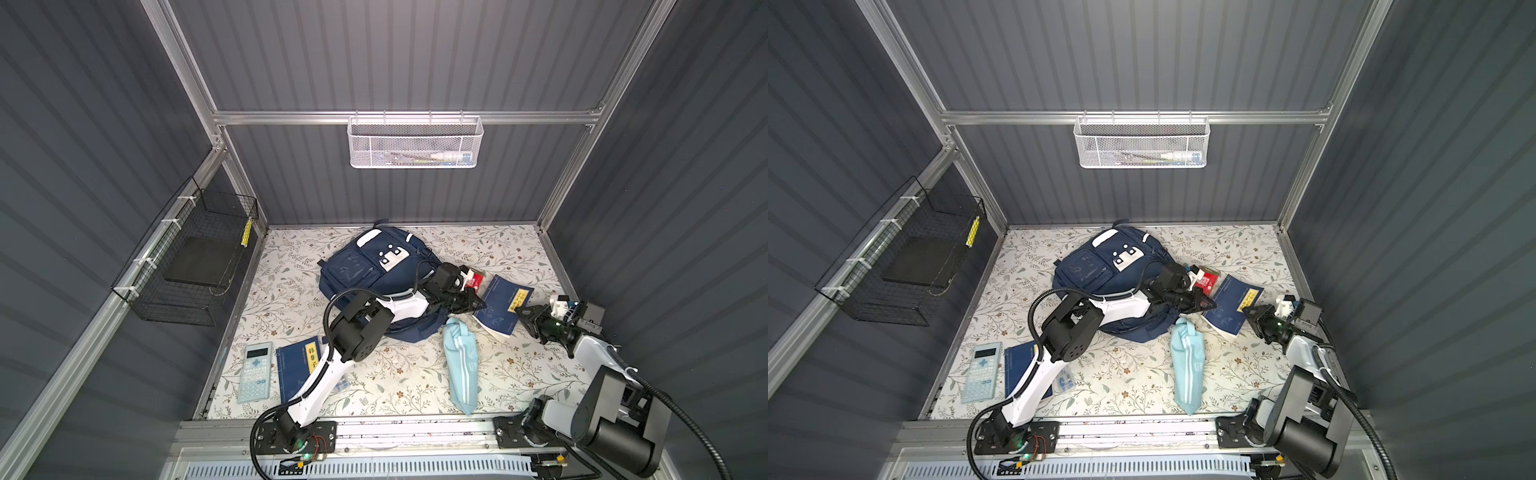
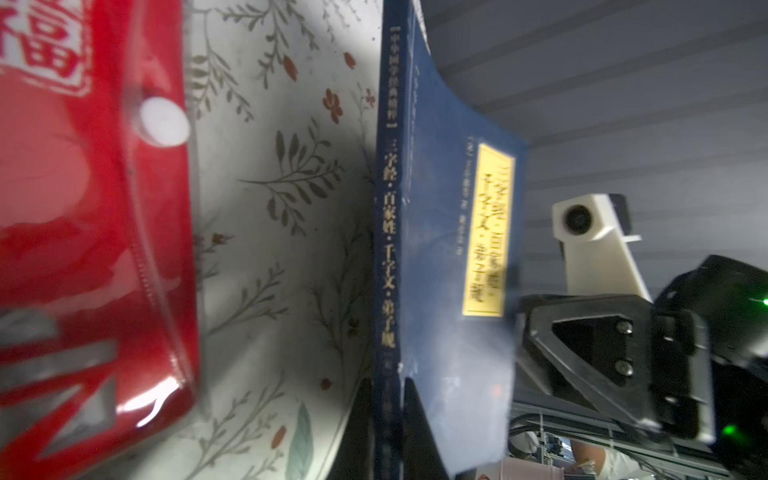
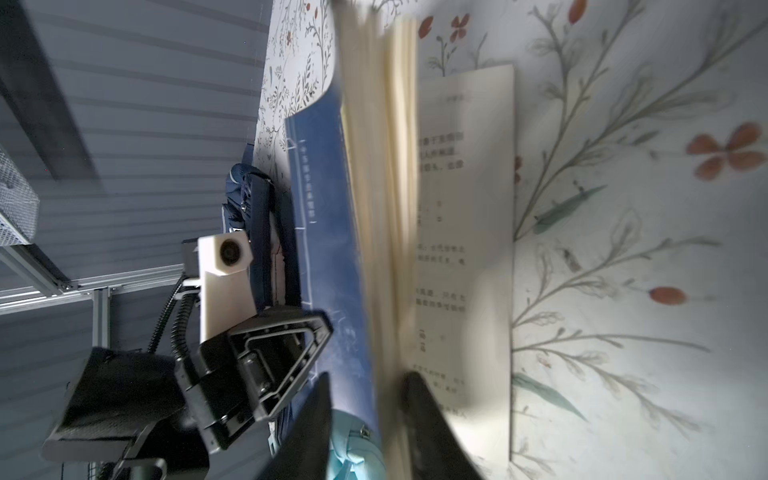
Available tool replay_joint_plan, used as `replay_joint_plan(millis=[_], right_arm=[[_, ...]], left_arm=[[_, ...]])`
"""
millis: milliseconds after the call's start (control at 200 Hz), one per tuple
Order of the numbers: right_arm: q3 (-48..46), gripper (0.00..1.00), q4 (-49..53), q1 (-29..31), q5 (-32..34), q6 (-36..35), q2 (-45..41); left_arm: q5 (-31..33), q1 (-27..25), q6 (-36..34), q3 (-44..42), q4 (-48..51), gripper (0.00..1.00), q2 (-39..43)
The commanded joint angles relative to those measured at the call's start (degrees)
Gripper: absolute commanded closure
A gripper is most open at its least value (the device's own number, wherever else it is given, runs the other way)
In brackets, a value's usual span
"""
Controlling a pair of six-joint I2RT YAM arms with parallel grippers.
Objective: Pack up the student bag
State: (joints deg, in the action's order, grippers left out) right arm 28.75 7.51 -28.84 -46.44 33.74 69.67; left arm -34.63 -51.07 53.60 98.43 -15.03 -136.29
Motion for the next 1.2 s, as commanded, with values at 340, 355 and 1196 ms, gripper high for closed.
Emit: replay_joint_plan(millis=[340, 355, 1196], right_arm=[[-1.9, 0.07, -16.0, 0.3, -9.2, 8.3, -1.0], [-2.1, 0.07, -17.8, 0.4, -9.8, 9.3, -0.9], [-1.5, 1.00, -25.8, 4.4, -10.3, 17.2, -11.1]], left_arm=[[-3.9, 0.5, 12.3, -8.4, -19.6, 1.00, 12.9], [-3.9, 0.5, 12.5, -8.7, -19.7, 1.00, 13.0], [12.5, 4.9, -13.8, -7.7, 20.4, 0.00, 22.3]])
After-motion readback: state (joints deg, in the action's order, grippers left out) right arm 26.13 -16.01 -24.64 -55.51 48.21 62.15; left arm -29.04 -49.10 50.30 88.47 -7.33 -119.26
